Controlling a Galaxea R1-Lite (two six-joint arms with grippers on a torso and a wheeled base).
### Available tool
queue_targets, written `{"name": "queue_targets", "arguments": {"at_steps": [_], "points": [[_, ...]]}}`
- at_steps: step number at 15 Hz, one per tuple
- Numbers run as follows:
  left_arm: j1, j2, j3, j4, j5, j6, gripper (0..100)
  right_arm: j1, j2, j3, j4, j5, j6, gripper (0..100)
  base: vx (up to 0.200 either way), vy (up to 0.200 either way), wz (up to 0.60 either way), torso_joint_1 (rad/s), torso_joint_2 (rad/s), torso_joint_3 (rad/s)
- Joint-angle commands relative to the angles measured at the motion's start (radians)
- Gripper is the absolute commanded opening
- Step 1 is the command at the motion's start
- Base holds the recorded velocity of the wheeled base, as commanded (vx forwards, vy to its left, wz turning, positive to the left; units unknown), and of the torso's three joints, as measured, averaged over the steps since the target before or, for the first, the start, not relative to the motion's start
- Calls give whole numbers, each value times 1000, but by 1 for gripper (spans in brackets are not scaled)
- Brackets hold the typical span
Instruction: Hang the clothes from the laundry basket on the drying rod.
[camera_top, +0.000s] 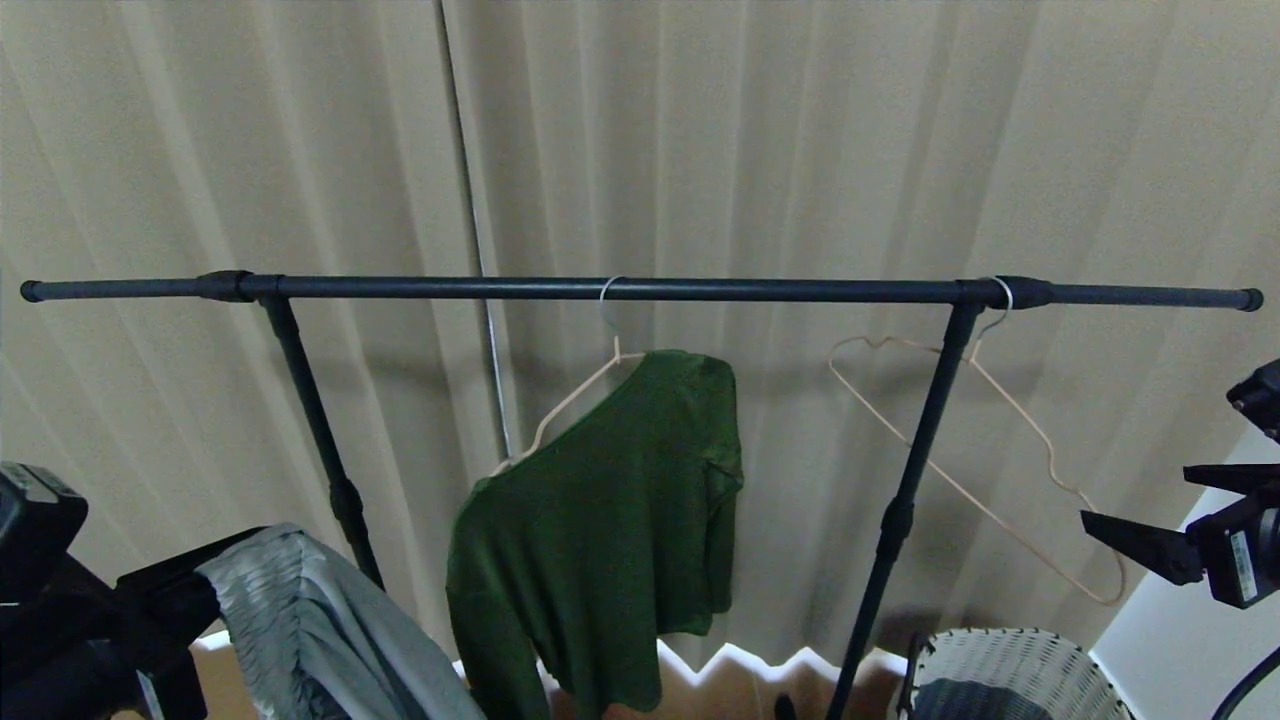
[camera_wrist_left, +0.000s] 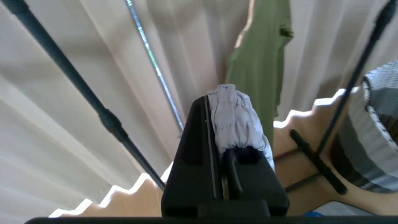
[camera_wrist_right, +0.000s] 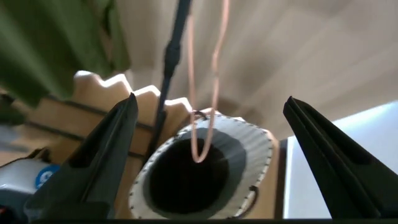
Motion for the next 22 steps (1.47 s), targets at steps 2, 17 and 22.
{"name": "queue_targets", "arguments": {"at_steps": [2, 17, 22], "points": [[0, -5, 0, 0, -1, 0, 0, -5, 177, -103, 0, 64, 112, 100, 0, 0, 0, 0, 0, 0], [0, -19, 7, 2, -2, 0, 0, 50, 453, -177, -144, 23, 177, 100, 0, 0, 0, 0, 0, 0], [0, -32, 10, 2, -2, 0, 0, 50, 457, -174, -174, -6, 140, 100, 0, 0, 0, 0, 0, 0]]}}
